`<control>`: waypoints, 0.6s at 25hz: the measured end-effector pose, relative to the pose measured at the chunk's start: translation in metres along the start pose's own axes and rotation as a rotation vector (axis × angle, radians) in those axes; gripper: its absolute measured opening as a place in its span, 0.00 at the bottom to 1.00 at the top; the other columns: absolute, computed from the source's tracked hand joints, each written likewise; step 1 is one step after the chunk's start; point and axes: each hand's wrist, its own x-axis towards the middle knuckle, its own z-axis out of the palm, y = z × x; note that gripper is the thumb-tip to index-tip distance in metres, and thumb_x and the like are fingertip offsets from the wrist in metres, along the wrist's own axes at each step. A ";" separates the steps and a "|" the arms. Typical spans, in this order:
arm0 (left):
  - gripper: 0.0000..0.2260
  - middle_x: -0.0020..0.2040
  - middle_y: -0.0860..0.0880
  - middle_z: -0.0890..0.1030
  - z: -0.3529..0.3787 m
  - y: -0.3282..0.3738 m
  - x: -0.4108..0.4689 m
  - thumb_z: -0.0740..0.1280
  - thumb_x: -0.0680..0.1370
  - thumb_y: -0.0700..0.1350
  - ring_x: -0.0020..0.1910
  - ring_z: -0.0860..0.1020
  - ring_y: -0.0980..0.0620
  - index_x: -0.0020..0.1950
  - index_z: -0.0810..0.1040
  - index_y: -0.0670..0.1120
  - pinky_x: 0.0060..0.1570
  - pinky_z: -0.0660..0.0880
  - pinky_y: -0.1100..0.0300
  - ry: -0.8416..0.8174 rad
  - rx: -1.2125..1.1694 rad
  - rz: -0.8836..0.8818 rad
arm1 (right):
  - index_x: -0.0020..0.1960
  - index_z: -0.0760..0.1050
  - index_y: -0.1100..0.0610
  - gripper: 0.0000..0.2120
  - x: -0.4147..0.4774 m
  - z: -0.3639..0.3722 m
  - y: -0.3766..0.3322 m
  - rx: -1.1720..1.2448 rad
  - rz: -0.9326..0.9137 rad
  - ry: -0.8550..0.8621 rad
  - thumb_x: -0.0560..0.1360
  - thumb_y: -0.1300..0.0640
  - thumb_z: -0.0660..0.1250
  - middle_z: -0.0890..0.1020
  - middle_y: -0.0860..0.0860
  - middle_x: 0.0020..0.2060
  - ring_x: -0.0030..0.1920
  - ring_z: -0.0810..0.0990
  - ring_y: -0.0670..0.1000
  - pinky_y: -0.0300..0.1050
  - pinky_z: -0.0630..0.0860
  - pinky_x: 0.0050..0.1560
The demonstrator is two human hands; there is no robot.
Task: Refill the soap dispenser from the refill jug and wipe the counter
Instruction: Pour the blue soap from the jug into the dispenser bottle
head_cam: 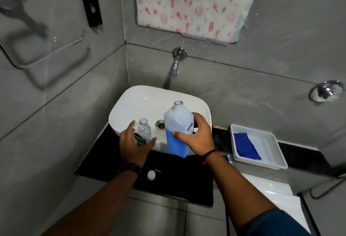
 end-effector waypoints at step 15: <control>0.42 0.56 0.45 0.74 0.005 0.087 -0.025 0.80 0.56 0.50 0.56 0.74 0.44 0.68 0.69 0.54 0.56 0.74 0.48 -0.090 -0.036 -0.010 | 0.43 0.75 0.48 0.26 0.029 -0.090 -0.093 -0.720 -0.095 -0.437 0.50 0.36 0.74 0.79 0.45 0.42 0.42 0.78 0.48 0.48 0.77 0.42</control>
